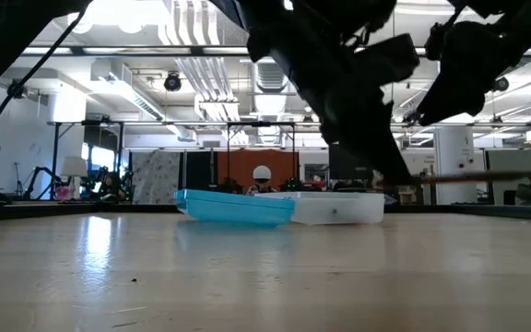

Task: Pick & place school supplies into a supply box
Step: Put the brown pen into the blue supply box

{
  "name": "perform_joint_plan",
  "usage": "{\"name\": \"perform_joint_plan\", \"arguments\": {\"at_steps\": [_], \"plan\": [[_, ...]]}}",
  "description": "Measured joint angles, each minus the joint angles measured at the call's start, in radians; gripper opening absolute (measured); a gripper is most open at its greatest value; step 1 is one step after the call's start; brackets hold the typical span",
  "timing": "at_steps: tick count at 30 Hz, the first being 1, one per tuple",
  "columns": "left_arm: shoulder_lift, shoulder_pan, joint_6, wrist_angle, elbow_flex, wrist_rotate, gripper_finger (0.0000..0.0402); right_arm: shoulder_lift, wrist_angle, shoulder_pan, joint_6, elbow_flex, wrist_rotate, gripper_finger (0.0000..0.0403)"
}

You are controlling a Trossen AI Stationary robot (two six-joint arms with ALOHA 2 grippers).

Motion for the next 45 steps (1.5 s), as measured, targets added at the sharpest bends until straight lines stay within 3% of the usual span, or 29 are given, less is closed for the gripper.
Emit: {"name": "perform_joint_plan", "arguments": {"at_steps": [4, 8, 15, 26, 37, 45], "plan": [[-0.037, 0.011, -0.143, -0.009, 0.0, -0.053, 0.001, -0.068, -0.008, 0.0, 0.016, 0.0, 0.069, 0.0224], [-0.082, 0.019, -0.392, -0.055, 0.0, -0.112, 0.001, -0.142, -0.008, 0.0, 0.021, 0.0, 0.18, 0.0224], [-0.141, 0.018, -0.836, -0.129, -0.008, -0.336, 0.001, -0.221, -0.019, 0.0, 0.021, 0.0, 0.297, 0.0224], [-0.171, 0.021, -1.38, -0.174, -0.008, -0.532, 0.001, -0.231, -0.048, 0.0, 0.022, -0.009, 0.311, 0.0224], [-0.172, 0.022, -1.746, -0.252, -0.008, -0.655, 0.001, -0.231, -0.085, 0.0, 0.026, -0.01, 0.31, 0.0224], [-0.173, 0.028, -1.822, -0.256, -0.029, -0.68, 0.001, -0.231, -0.085, 0.0, 0.026, -0.01, 0.31, 0.0224]]}}
